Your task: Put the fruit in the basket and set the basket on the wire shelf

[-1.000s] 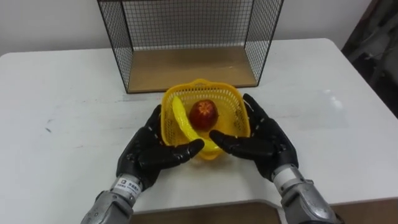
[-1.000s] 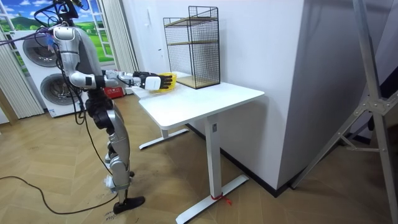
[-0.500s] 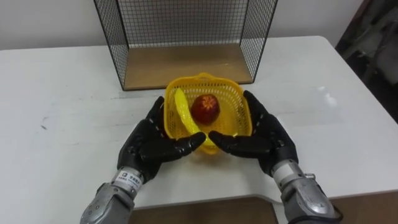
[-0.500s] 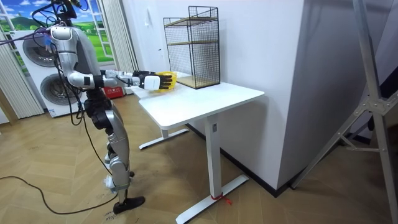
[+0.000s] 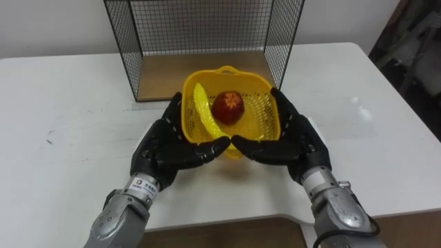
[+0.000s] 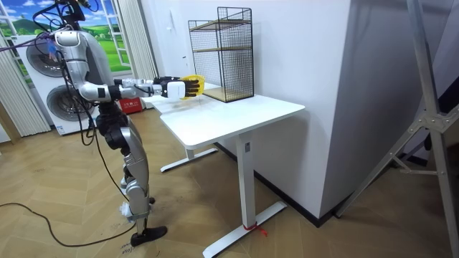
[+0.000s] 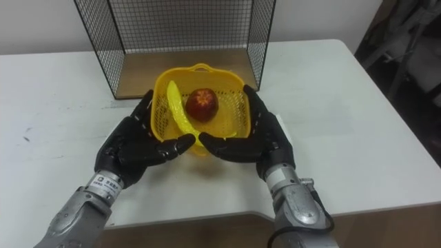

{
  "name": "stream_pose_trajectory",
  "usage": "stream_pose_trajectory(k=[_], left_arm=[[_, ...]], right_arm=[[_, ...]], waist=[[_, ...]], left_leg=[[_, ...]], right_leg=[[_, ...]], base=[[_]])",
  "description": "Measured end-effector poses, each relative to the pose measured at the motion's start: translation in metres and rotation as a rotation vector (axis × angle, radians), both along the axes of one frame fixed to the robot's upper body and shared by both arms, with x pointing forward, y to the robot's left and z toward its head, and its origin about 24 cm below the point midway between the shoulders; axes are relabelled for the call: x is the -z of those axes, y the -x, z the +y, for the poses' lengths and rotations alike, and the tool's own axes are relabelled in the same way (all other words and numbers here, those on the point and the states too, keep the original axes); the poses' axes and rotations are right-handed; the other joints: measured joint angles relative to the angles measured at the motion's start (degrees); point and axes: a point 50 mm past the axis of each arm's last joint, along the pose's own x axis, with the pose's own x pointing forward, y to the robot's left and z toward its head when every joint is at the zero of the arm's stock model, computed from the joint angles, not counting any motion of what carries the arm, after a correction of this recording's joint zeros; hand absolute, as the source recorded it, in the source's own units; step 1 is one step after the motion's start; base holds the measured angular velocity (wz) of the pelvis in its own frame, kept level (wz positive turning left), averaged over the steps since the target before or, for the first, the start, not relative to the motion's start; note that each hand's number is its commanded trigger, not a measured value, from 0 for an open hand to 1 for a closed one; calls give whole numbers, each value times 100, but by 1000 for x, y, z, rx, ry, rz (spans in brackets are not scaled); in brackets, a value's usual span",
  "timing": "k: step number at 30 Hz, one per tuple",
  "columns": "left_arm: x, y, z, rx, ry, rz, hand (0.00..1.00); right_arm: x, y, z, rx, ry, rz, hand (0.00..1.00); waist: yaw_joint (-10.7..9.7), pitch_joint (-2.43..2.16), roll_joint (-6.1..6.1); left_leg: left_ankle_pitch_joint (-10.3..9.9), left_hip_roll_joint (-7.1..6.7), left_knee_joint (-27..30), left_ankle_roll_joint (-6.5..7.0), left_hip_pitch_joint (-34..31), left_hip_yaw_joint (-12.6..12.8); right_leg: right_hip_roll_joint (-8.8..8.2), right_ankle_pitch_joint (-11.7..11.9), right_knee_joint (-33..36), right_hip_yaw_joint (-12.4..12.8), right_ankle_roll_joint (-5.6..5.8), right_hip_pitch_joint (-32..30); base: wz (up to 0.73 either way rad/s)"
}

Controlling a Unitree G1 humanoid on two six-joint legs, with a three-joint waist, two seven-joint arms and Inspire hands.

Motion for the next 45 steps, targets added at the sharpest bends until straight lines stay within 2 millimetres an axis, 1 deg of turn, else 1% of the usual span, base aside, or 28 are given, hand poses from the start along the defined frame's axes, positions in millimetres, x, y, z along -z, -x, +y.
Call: stream_pose_trajectory(k=[4,9,14,20,24,25,26,27,29,30,31,32,33,34,35,36,37,38,39,40,41,42,43,44,45], left_arm=[[0,0,0,-1,2,-1,0],[0,0,-1,-3,7,-1,0],[-1,0,-2,-3,13,-6,0],[-5,-1,-2,-9,16,-25,0],[-9,-2,-1,-14,16,-43,0],[-9,-2,-1,-17,13,-44,0],[-9,-2,0,-20,11,-43,0],[-9,-2,0,-21,10,-43,0],[-9,-2,1,-23,8,-44,0],[-9,-2,2,-23,7,-44,0],[-8,-2,2,-23,8,-40,0],[-7,-2,4,-29,10,-34,0],[-7,-2,4,-32,7,-33,0],[-7,-3,6,-37,2,-37,0],[-7,-3,5,-38,3,-38,0],[-7,-2,5,-37,5,-36,0],[-5,-2,5,-38,6,-29,0],[-3,-2,3,-33,14,-22,0],[-3,-2,2,-29,14,-22,0],[-3,-2,2,-27,16,-24,0],[-2,-2,4,-32,19,-20,0],[-2,-2,4,-34,19,-17,0],[-2,-2,6,-36,15,-18,0],[-3,-3,6,-37,15,-24,0],[-4,-4,6,-34,14,-26,0]], right_arm=[[0,0,0,0,1,-1,0],[-1,0,0,3,0,-4,0],[-7,-2,-1,5,-4,-31,0],[-8,-2,-1,3,-4,-33,0],[-10,-4,-2,3,-10,-39,0],[-9,-4,-2,4,-19,-37,0],[-9,-4,-3,6,-18,-37,0],[-9,-4,-3,5,-18,-37,0],[-10,-4,-3,5,-19,-41,0],[-10,-4,-3,1,-21,-41,0],[-9,-4,-2,-4,-23,-38,0],[-9,-4,0,-9,-27,-35,0],[-9,-4,0,-11,-30,-37,0],[-10,-4,0,-11,-32,-42,0],[-10,-4,-1,-10,-33,-42,0],[-10,-4,0,-10,-36,-41,0],[-10,-4,0,-10,-50,-41,0],[-11,-4,-2,-10,-54,-42,0],[-11,-5,-3,-7,-56,-43,0],[-11,-5,-5,-4,-56,-43,0],[-9,-5,-5,-9,-49,-33,0],[-7,-4,-5,-16,-38,-27,0],[-7,-4,-3,-26,-30,-26,0],[-7,-4,-3,-27,-20,-28,0],[-7,-4,-4,-27,-16,-28,0]], waist=[[4,-18,29],[7,-18,29],[8,-10,16],[12,-5,6],[40,16,-32],[62,40,-71],[90,62,-126],[113,65,-147],[200,59,-176],[235,59,-187],[308,65,-180],[342,71,-166],[357,69,-161],[378,64,-148],[378,64,-144],[374,67,-132],[383,63,-102],[390,61,-110],[391,53,-97],[390,37,-71],[472,43,-92],[492,34,-103],[461,-6,-100],[428,-36,-178],[435,-45,-213]], left_leg=[[0,0,-4,0,15,0],[0,0,-5,0,36,1],[0,0,-6,0,48,3],[0,-1,-6,0,24,5],[0,-1,9,0,-8,4],[-3,5,62,-5,-10,4],[-11,20,175,-17,-33,3],[-21,32,258,-31,-58,1],[-138,138,816,-100,-285,-34],[-164,160,1032,-99,-371,-64],[-205,230,1461,-93,-518,-145],[-207,310,1858,-94,-647,-239],[-206,340,1994,-93,-695,-274],[-206,408,2203,-93,-794,-345],[-186,463,2362,-66,-846,-365],[-173,483,2441,-46,-903,-388],[-200,479,2552,-27,-1035,-522],[-291,204,2321,42,-1218,-645],[-302,46,2146,61,-1354,-657],[-231,-239,1604,101,-1628,-636],[228,-446,1270,265,-1775,-632],[386,-484,1176,285,-1802,-648],[532,-516,1144,365,-1781,-656],[592,-550,1104,395,-1733,-655],[632,-569,1089,415,-1707,-672]], right_leg=[[0,-1,-6,1,1,0],[0,-1,-4,0,1,2],[0,-1,-3,1,1,9],[0,-9,-3,4,7,-17],[0,-26,44,5,3,-67],[-1,-62,100,6,-5,-75],[0,-86,148,8,-22,-79],[0,-106,201,8,-35,-93],[36,-233,481,-30,-106,-197],[40,-293,603,-28,-127,-233],[79,-364,755,-31,-186,-289],[139,-426,857,-20,-253,-280],[169,-464,919,-16,-293,-288],[234,-541,1002,-10,-362,-292],[290,-611,1088,22,-414,-294],[315,-639,1118,35,-437,-283],[303,-660,1149,51,-482,-273],[259,-695,1183,61,-536,-319],[228,-716,1207,65,-554,-362],[187,-751,1271,87,-522,-430],[115,-841,1406,141,-487,-464],[110,-880,1453,169,-463,-459],[122,-939,1502,189,-367,-481],[118,-966,1482,213,-332,-464],[113,-968,1467,221,-335,-445]], base=[[0],[0],[0],[0],[0],[-3],[-5],[-5],[-5],[-17],[-21],[-20],[-12],[-3],[3],[9],[8],[4],[-9],[-35],[-45],[-31],[4],[11],[7]])
